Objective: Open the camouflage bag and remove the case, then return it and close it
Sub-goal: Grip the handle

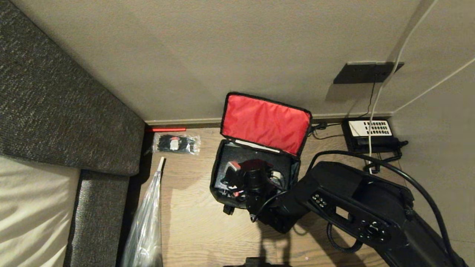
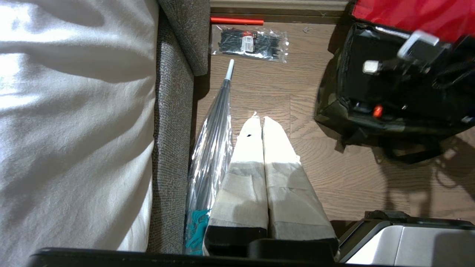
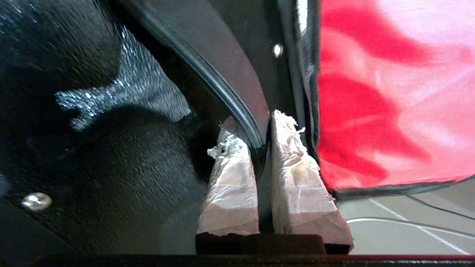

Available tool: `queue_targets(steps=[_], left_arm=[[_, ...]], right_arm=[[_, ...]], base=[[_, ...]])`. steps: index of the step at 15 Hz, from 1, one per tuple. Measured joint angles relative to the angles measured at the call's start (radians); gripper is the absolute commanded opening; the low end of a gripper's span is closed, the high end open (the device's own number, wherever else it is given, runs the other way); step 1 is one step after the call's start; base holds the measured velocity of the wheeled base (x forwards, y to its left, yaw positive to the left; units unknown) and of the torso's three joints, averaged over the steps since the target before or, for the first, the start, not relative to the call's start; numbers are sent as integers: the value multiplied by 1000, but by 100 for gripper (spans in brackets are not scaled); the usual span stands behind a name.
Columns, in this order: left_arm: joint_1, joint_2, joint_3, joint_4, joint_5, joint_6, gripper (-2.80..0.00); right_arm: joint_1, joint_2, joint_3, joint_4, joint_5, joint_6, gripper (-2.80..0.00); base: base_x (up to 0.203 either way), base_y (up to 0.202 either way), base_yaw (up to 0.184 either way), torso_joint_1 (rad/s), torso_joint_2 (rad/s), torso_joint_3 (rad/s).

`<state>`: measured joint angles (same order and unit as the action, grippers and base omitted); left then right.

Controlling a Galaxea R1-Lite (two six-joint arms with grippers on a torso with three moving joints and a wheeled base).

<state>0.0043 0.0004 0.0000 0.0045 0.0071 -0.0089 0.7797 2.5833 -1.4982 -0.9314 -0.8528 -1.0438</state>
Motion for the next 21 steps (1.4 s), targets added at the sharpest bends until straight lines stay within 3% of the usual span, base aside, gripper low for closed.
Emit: queue_targets(steps=[11, 21], left_arm=[[0, 0, 0, 0, 0, 0, -280], [0, 0, 0, 0, 0, 0, -280]], right_arm=[[85, -241, 82, 39, -31, -45, -280], [122, -271, 28, 78, 3, 197, -280]], base=[[0, 0, 0, 0, 0, 0], [0, 0, 0, 0, 0, 0]])
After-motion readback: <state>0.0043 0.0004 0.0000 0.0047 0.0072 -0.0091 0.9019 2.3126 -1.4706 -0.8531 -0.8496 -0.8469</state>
